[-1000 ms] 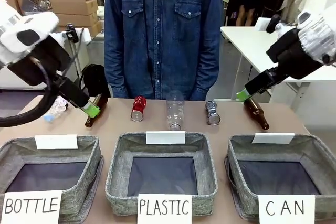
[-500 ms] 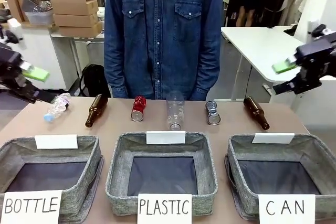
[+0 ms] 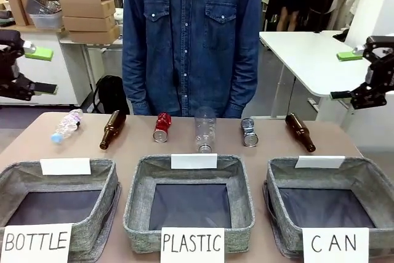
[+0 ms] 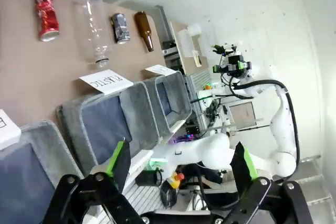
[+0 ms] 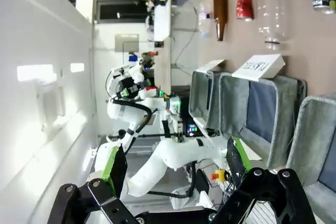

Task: Sort the can waste into the basket.
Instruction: Pick up the can waste from the table and place it in the right Fabric basket.

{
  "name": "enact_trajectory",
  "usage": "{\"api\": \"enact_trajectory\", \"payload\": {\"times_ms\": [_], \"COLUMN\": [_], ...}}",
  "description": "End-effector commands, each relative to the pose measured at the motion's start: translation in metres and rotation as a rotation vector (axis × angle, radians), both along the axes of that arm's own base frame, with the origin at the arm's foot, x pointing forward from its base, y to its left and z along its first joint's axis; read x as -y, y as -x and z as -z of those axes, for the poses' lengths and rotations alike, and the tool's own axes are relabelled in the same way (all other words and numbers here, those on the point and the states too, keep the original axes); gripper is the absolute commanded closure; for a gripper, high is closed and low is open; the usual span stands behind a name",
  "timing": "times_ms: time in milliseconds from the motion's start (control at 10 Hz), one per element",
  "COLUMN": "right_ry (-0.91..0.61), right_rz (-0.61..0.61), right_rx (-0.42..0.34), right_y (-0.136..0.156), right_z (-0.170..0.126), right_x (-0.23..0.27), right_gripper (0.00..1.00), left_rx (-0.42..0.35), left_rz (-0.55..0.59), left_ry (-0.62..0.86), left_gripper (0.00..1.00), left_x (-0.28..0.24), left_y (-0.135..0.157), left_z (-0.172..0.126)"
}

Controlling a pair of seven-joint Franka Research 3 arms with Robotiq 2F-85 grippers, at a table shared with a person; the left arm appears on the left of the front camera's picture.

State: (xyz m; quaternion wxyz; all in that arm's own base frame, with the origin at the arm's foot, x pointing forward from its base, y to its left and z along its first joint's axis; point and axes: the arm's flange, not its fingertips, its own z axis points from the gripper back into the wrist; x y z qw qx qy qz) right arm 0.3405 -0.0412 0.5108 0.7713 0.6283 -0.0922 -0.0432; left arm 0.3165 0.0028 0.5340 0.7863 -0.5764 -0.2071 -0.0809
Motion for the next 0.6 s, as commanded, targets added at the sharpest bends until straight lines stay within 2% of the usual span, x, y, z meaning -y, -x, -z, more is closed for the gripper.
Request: {"api": "enact_trajectory", "payload": {"times_ms": [0,500], "right_ry": [-0.013,-0.013], "right_rz": [-0.045,-0.045], "right_rx": [0.022,0.022], "right_y": [0.0002,0.0002], "right_z": [-0.0042,-0.0042], "right_x": [0.0006,0.0006], "right_gripper": [0.0,0.0], "left_rx": [0.008,0.008], "left_rz": [0.067,0.067], "left_ry": [0.13,0.13], "left_gripper": [0.0,0.0], "left_x": [-0.0078,-0.0078], "left_y": [-0.0031,-0.0031], "left_z": [0.006,0.006]}}
